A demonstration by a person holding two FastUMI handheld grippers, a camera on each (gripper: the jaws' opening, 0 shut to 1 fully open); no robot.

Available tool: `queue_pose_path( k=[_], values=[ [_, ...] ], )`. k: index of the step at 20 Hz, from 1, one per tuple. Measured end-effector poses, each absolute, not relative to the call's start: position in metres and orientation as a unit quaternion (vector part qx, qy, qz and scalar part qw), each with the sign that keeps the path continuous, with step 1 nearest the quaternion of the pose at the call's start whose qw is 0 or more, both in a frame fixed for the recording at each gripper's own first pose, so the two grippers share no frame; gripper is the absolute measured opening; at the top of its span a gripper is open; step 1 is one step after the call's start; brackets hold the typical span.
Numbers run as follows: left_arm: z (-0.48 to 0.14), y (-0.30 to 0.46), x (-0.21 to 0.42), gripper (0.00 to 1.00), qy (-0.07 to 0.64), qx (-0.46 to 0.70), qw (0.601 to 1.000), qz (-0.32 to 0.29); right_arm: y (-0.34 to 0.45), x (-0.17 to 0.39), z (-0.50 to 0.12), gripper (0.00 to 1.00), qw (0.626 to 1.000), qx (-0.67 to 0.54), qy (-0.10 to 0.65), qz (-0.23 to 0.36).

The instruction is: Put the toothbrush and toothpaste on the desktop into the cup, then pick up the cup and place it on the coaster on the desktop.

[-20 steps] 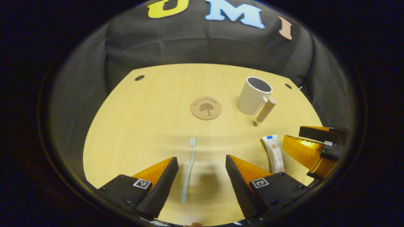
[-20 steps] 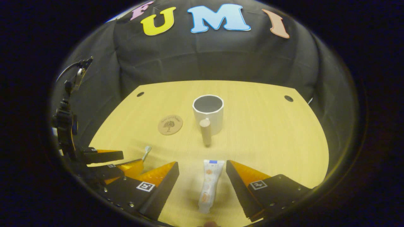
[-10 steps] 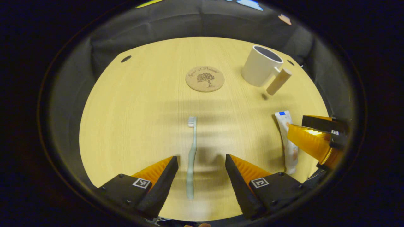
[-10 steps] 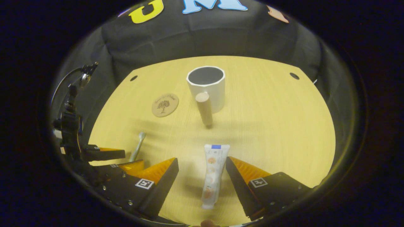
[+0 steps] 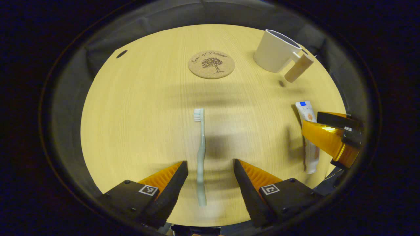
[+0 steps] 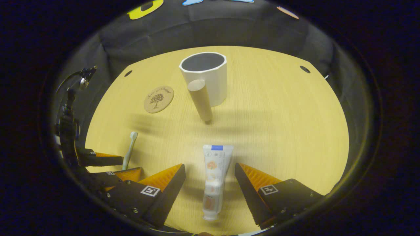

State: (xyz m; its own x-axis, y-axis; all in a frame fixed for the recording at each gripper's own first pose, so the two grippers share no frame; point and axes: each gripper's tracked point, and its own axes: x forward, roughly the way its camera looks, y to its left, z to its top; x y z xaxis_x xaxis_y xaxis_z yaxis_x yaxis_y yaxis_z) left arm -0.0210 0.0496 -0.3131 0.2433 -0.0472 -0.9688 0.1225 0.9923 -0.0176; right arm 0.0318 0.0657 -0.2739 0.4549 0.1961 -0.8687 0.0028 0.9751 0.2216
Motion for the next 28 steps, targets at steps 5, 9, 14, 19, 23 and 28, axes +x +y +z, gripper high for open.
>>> queue_pose_path(
  k=[5,9,14,19,23,28],
  values=[
    [-0.313,0.051,-0.02,0.92,0.613,0.037,0.787,-0.06,0.073,0.023,-0.281,0.91,0.836,0.101,0.535,0.064],
    [-0.314,0.048,-0.015,0.72,0.608,0.043,0.79,-0.068,0.072,0.016,-0.293,0.77,0.83,0.109,0.545,0.054],
    [-0.312,0.052,-0.013,0.17,0.597,0.04,0.799,-0.062,0.069,0.016,-0.294,0.34,0.828,0.133,0.543,0.051],
    [-0.311,0.05,-0.012,0.11,0.586,0.057,0.804,-0.082,0.067,0.017,-0.293,0.25,0.828,0.166,0.532,0.063],
    [-0.312,0.046,-0.01,0.08,0.567,0.057,0.816,-0.097,0.067,0.019,-0.292,0.17,0.835,0.162,0.52,0.077],
    [-0.307,0.046,-0.013,0.08,0.55,0.034,0.828,-0.103,0.064,0.018,-0.289,0.17,0.846,0.17,0.496,0.096]
  ],
)
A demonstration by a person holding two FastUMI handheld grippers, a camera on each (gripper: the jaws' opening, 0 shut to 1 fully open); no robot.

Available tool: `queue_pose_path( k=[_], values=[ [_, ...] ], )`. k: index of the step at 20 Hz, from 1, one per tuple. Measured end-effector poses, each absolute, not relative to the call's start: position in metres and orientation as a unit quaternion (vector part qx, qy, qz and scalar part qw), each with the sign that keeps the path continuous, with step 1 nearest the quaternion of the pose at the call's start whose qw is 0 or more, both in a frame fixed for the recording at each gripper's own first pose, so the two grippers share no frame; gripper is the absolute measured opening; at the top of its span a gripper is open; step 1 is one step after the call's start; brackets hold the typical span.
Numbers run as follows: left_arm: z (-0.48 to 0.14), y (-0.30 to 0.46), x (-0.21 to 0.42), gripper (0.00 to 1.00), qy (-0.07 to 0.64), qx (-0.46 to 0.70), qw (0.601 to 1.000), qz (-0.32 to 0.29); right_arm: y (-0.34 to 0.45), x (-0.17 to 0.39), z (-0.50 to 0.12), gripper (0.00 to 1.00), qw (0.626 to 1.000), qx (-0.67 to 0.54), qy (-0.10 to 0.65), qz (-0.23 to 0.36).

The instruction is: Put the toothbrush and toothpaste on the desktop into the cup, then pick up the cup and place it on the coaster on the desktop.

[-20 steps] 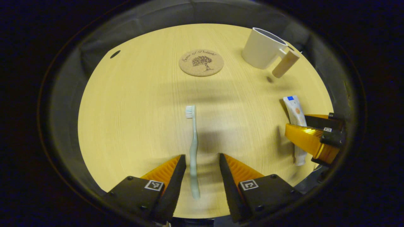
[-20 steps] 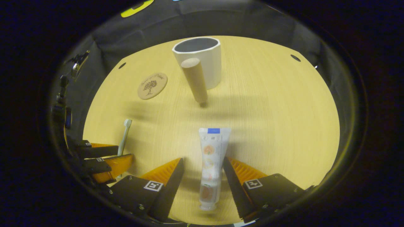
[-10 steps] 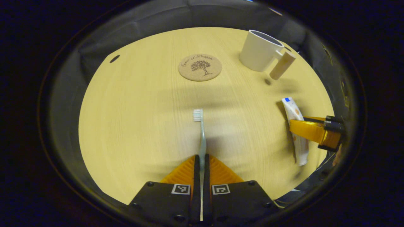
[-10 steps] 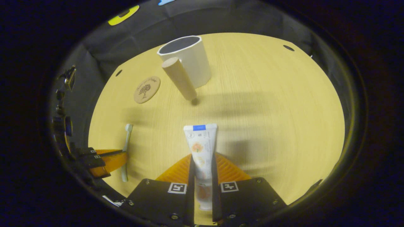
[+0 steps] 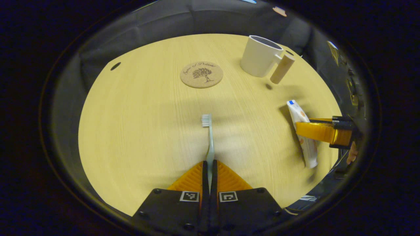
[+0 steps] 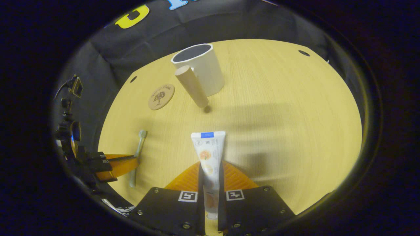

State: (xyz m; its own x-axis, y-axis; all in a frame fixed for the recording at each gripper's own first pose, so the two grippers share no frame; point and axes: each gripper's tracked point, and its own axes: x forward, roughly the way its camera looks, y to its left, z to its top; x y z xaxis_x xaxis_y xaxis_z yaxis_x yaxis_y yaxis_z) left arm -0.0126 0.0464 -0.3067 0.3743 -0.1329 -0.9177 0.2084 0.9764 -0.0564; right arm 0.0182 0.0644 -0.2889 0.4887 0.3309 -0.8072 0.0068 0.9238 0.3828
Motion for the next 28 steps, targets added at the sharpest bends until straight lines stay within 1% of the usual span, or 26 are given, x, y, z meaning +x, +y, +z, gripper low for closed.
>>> queue_pose_path(
  k=[6,10,14,16,18,23,28],
  values=[
    [-0.284,0.04,-0.012,0.08,0.508,-0.006,0.855,-0.101,0.058,0.017,-0.264,0.17,0.87,0.195,0.439,0.114],
    [-0.262,0.033,-0.001,0.08,0.467,-0.02,0.878,-0.105,0.06,0.025,-0.231,0.17,0.887,0.221,0.383,0.134],
    [-0.228,0.027,0.024,0.08,0.403,-0.033,0.908,-0.11,0.056,0.042,-0.194,0.17,0.914,0.226,0.306,0.142],
    [-0.216,0.023,0.035,0.07,0.378,-0.04,0.918,-0.112,0.052,0.051,-0.169,0.17,0.926,0.222,0.269,0.144],
    [-0.203,0.019,0.047,0.08,0.356,-0.049,0.926,-0.114,0.05,0.059,-0.144,0.16,0.937,0.217,0.235,0.142],
    [-0.169,0.008,0.077,0.08,0.294,-0.057,0.946,-0.123,0.047,0.075,-0.106,0.16,0.955,0.202,0.161,0.146],
    [-0.139,-0.005,0.116,0.08,0.238,-0.071,0.959,-0.139,0.046,0.109,-0.083,0.16,0.964,0.197,0.1,0.15]
  ],
)
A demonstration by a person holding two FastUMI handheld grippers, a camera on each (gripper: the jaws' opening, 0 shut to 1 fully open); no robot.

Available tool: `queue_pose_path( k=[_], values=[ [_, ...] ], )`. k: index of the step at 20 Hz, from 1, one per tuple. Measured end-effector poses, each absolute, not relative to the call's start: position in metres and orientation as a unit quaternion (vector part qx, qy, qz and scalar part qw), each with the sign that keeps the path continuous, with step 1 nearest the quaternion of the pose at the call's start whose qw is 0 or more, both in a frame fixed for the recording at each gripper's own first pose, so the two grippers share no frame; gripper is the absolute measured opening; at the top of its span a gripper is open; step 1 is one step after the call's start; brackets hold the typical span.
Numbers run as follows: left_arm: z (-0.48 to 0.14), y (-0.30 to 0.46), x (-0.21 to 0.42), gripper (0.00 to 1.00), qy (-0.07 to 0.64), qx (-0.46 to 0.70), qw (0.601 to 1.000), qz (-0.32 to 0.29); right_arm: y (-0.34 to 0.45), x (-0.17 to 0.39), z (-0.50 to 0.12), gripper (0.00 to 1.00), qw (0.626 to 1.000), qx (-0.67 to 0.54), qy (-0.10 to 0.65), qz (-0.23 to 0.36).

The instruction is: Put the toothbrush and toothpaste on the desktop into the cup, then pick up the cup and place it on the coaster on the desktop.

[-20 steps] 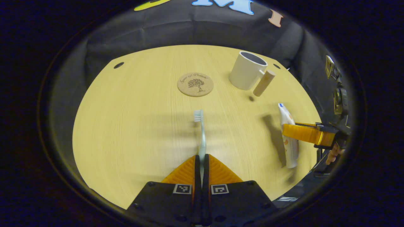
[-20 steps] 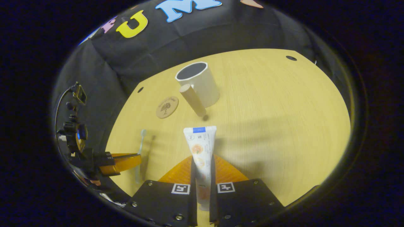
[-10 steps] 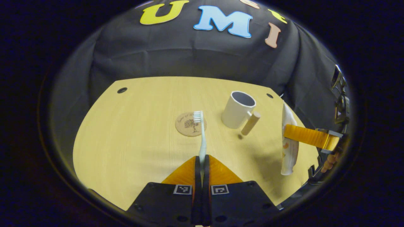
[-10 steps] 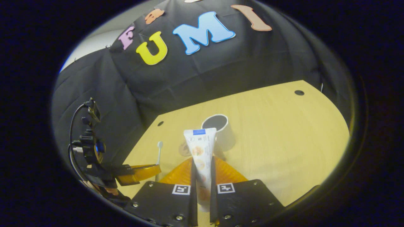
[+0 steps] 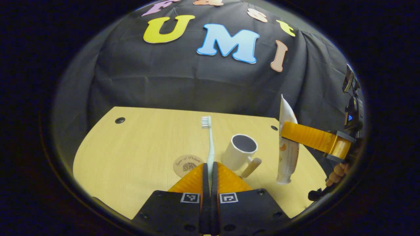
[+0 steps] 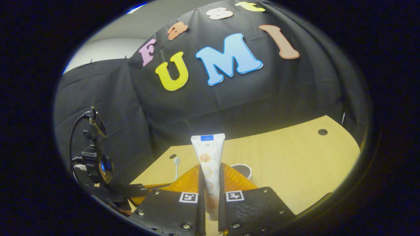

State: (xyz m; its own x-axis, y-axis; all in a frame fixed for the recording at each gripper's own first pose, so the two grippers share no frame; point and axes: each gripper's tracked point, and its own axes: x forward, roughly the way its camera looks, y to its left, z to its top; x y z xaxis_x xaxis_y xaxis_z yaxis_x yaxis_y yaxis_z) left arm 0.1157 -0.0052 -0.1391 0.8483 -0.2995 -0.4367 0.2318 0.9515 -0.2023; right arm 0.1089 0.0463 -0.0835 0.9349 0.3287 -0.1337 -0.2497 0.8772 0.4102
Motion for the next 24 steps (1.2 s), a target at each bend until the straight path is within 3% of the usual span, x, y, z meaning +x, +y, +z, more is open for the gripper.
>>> queue_pose_path(
  k=[11,17,24],
  values=[
    [-0.067,-0.023,0.175,0.07,0.086,-0.11,0.979,-0.147,0.023,0.205,-0.054,0.16,0.977,0.186,-0.009,0.101],
    [-0.051,-0.028,0.188,0.07,0.052,-0.112,0.981,-0.148,0.028,0.228,-0.083,0.16,0.983,0.158,0.004,0.098],
    [-0.057,-0.037,0.196,0.07,0.062,-0.107,0.98,-0.156,0.029,0.236,-0.127,0.2,0.987,0.12,0.056,0.091]
  ],
)
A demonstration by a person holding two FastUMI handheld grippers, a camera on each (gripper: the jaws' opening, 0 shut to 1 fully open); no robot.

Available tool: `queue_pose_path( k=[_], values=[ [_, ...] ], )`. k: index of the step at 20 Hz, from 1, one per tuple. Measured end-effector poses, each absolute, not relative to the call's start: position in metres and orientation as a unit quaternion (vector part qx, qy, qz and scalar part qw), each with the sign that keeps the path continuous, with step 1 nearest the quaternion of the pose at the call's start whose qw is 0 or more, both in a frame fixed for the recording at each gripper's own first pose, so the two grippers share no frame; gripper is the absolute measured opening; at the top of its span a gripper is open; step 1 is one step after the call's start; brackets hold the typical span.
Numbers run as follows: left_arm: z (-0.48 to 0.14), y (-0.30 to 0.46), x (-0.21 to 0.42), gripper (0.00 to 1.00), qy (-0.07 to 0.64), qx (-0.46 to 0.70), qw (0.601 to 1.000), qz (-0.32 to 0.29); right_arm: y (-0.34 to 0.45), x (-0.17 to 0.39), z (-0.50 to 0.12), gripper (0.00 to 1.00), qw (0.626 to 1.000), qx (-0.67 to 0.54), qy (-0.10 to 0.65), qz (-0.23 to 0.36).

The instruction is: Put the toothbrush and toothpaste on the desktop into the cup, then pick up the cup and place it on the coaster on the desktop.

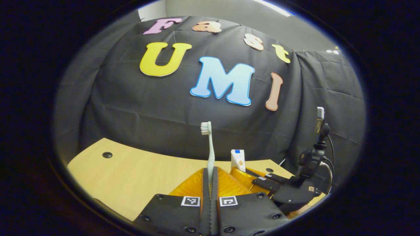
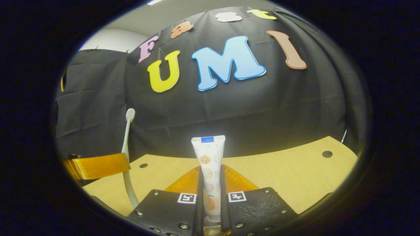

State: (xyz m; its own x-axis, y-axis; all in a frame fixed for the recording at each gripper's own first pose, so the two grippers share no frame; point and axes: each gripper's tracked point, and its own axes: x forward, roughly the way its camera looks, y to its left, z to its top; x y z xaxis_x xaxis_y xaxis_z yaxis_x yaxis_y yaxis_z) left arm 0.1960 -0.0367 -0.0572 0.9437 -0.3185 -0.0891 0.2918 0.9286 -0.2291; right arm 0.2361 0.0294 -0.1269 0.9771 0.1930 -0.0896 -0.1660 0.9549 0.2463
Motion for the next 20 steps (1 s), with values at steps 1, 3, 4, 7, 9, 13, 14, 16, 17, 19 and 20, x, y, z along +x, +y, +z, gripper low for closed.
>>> queue_pose_path(
  k=[1,3,4,7,9,13,14,16,17,19,20],
  values=[
    [-0.059,-0.037,0.197,0.07,0.064,-0.106,0.98,-0.155,0.029,0.235,-0.132,0.2,0.988,0.112,0.065,0.089],
    [-0.064,-0.038,0.198,0.07,0.07,-0.107,0.98,-0.155,0.03,0.228,-0.138,0.24,0.988,0.097,0.079,0.093],
    [-0.066,-0.041,0.198,0.07,0.074,-0.109,0.979,-0.157,0.03,0.226,-0.143,0.25,0.988,0.088,0.088,0.094],
    [-0.07,-0.044,0.2,0.07,0.08,-0.117,0.977,-0.158,0.034,0.211,-0.154,0.29,0.986,0.056,0.115,0.103],
    [-0.071,-0.046,0.202,0.07,0.081,-0.123,0.976,-0.158,0.036,0.204,-0.157,0.38,0.986,0.03,0.125,0.109],
    [-0.074,-0.046,0.205,0.07,0.078,-0.131,0.976,-0.155,0.03,0.195,-0.146,0.58,0.988,-0.007,0.115,0.105],
    [-0.075,-0.046,0.207,0.07,0.078,-0.131,0.976,-0.155,0.027,0.195,-0.142,0.65,0.989,-0.008,0.11,0.102],
    [-0.072,-0.047,0.208,0.07,0.072,-0.139,0.975,-0.158,0.021,0.191,-0.13,0.77,0.99,0.004,0.098,0.097],
    [-0.07,-0.048,0.209,0.07,0.068,-0.143,0.974,-0.16,0.015,0.189,-0.12,0.79,0.992,0.016,0.089,0.093],
    [-0.067,-0.052,0.211,0.07,0.058,-0.159,0.971,-0.168,-0.002,0.182,-0.097,0.78,0.993,0.053,0.074,0.076],
    [-0.064,-0.054,0.214,0.07,0.052,-0.171,0.969,-0.169,-0.009,0.178,-0.087,0.82,0.993,0.072,0.066,0.071]
  ],
)
